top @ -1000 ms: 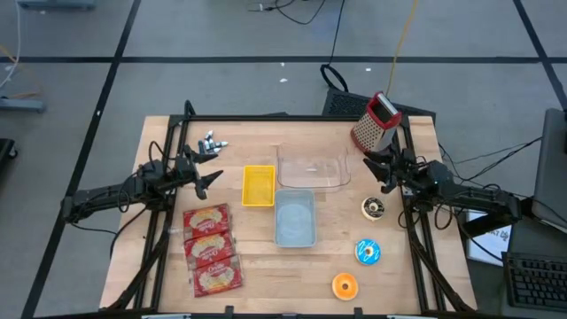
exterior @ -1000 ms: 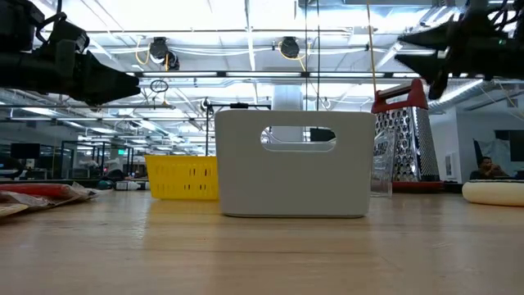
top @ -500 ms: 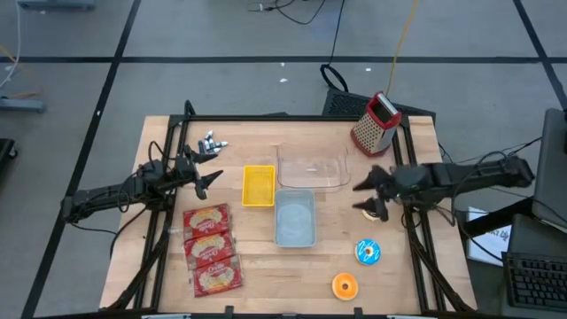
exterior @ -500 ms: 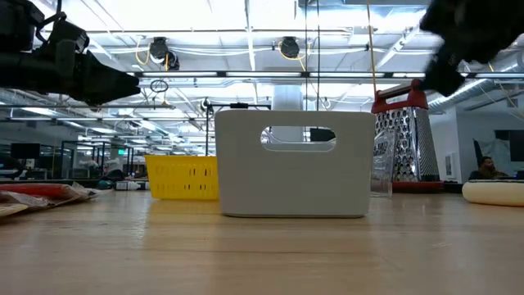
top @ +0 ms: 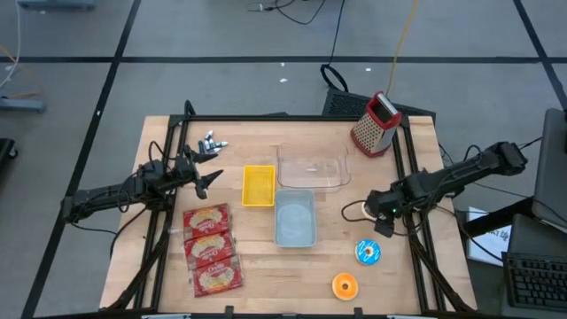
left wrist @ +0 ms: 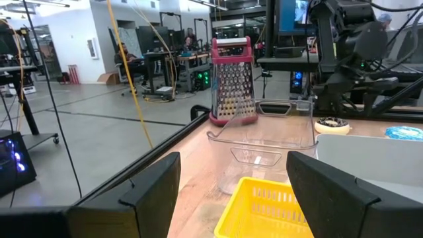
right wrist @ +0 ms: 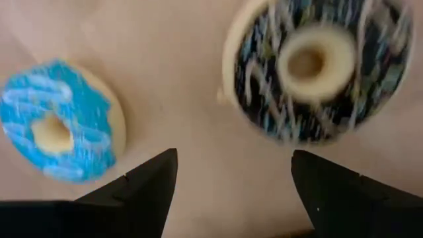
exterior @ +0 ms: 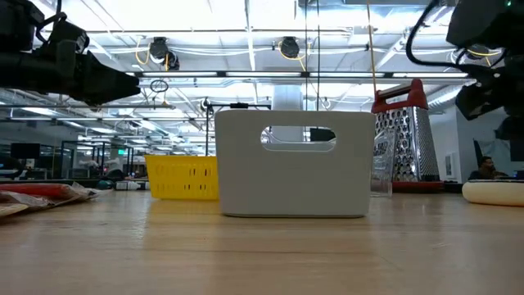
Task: Pick & Place Food Item
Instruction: Put the black doughnut into the yellow bin
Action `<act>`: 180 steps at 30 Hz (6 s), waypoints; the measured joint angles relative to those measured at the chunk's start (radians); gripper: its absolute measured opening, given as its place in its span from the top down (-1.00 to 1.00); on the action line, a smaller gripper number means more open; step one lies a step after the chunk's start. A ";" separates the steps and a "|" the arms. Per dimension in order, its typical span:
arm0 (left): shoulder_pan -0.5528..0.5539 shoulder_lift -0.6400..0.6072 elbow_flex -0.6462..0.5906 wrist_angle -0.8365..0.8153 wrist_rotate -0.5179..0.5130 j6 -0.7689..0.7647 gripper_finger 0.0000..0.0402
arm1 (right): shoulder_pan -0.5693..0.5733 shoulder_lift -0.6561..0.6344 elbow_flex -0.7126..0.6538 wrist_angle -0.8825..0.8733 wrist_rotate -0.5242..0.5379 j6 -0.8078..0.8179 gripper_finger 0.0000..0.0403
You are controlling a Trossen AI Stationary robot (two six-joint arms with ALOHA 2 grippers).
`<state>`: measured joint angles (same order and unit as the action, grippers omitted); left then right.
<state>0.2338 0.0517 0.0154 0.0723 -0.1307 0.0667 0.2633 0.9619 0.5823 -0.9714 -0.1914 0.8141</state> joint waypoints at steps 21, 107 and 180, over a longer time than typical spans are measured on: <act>0.000 0.000 0.000 -0.001 0.000 0.000 -0.36 | -0.206 -0.038 -0.011 -0.034 0.277 0.113 -0.26; 0.000 0.000 0.000 0.125 -0.106 -0.455 -0.36 | -0.321 0.119 -0.226 1.939 0.516 -0.875 0.76; -0.206 1.638 1.104 0.299 -0.211 -0.180 0.10 | -0.222 0.396 -0.071 2.075 0.716 -1.399 0.76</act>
<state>0.0277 1.6894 1.1194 0.3717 -0.3419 -0.1130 0.0414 1.3575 0.5110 1.1034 0.5243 -0.5852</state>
